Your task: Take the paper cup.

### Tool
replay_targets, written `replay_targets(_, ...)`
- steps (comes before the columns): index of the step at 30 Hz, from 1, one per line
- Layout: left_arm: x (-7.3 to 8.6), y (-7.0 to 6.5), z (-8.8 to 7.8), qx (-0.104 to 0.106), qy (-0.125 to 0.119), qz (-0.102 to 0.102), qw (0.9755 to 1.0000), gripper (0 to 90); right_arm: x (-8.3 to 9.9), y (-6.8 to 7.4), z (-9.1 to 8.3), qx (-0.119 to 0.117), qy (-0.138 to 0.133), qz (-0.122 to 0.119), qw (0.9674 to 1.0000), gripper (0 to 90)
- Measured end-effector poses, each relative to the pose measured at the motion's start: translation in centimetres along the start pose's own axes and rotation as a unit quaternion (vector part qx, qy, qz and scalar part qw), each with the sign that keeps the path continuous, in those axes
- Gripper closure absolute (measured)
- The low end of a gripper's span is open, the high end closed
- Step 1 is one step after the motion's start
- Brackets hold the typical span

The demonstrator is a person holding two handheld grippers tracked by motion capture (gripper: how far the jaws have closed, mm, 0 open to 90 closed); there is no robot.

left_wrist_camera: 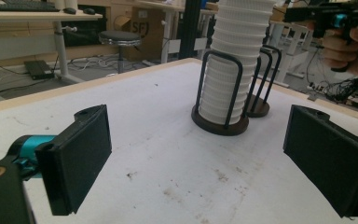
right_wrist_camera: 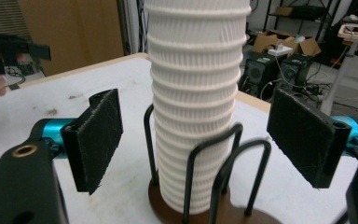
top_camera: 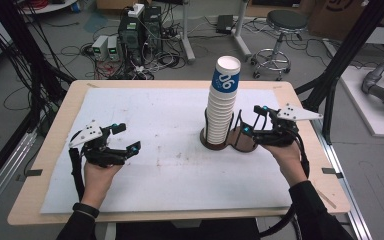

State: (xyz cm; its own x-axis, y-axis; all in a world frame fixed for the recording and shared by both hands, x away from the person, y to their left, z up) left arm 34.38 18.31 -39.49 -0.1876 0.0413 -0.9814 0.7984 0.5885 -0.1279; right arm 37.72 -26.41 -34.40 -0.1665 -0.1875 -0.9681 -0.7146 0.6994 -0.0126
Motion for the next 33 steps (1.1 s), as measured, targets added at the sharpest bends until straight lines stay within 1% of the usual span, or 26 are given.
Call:
replay_targets(4, 0.0, -0.1, 0.1, 0.004, 0.000, -0.002, 1.0000, 7.6, -0.9, -0.1, 1.5, -0.004, 0.000, 0.000, 1.0000, 18.5)
replay_targets(5, -0.1, -0.3, 0.0, 0.008, -0.008, 0.003, 0.9999, 7.6, -1.1, -0.2, 1.8, 0.000, 0.001, -0.001, 1.0000, 18.5)
replay_targets(7, -0.1, -0.3, 0.1, 0.011, -0.009, 0.000, 0.9999, 7.6, -1.3, -0.3, 2.4, 0.002, -0.002, 0.000, 1.0000, 18.5)
replay_targets(8, -0.1, -0.3, 0.1, 0.011, -0.009, 0.000, 0.9999, 7.6, -1.4, -0.3, 2.8, 0.000, -0.001, -0.001, 1.0000, 18.4)
replay_targets(9, 0.0, -0.3, 0.1, 0.015, -0.008, -0.003, 0.9999, 7.6, -1.5, -0.4, 3.1, 0.003, 0.003, 0.001, 1.0000, 15.8)
replay_targets(11, 0.1, -0.3, 0.2, 0.016, -0.006, -0.004, 0.9998, 7.6, -1.8, -0.6, 3.7, 0.003, 0.006, 0.008, 0.9999, 14.9)
replay_targets(13, 0.1, -0.3, 0.2, 0.016, -0.005, -0.002, 0.9998, 7.6, -2.0, -0.8, 4.2, 0.006, 0.006, 0.004, 1.0000, 14.8)
replay_targets(14, 0.1, -0.3, 0.2, 0.017, -0.005, -0.002, 0.9998, 7.6, -2.1, -0.7, 4.6, -0.001, 0.008, 0.005, 1.0000, 14.8)
replay_targets(15, 0.1, -0.4, 0.3, 0.020, -0.006, -0.003, 0.9998, 7.6, -2.2, -0.6, 4.8, -0.005, 0.010, 0.007, 0.9999, 14.8)
replay_targets(16, 0.1, -0.4, 0.3, 0.020, -0.006, -0.003, 0.9998, 7.6, -2.2, -0.7, 4.9, -0.002, 0.008, 0.005, 0.9999, 14.8)
replay_targets(18, 0.1, -0.4, 0.3, 0.020, -0.004, -0.004, 0.9998, 7.6, -2.4, -0.6, 5.4, -0.005, 0.011, 0.005, 0.9999, 14.8)
replay_targets(25, 0.2, -0.5, 0.5, 0.025, -0.003, -0.004, 0.9997, 7.6, -2.8, -0.6, 6.4, -0.015, 0.013, 0.013, 0.9997, 14.8)
replay_targets(30, 0.2, -0.6, 0.6, 0.027, -0.004, -0.003, 0.9996, 7.6, -3.1, -0.6, 7.2, -0.026, 0.027, 0.018, 0.9991, 14.6)
replay_targets(31, 0.2, -0.6, 0.6, 0.027, -0.003, -0.003, 0.9996, 7.6, -3.2, -0.6, 7.3, -0.026, 0.023, 0.016, 0.9993, 14.6)
replay_targets(33, 0.2, -0.6, 0.7, 0.028, -0.002, -0.003, 0.9996, 7.6, -3.2, -0.5, 7.6, -0.029, 0.025, 0.019, 0.9991, 14.0)
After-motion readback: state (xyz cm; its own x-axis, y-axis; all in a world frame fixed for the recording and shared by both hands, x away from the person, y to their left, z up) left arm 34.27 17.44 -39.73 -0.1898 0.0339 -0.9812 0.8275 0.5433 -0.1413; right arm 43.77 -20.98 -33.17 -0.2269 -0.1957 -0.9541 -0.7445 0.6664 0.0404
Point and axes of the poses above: each handheld gripper's, and its own axes: z roughly forward along the jaws, x roughly out of its underside, y roughly to its left, the point moved 4 cm from there along z, roughly forward along the jaws, and after that the axes turned 3 degrees about x, right-handed, at the moved point
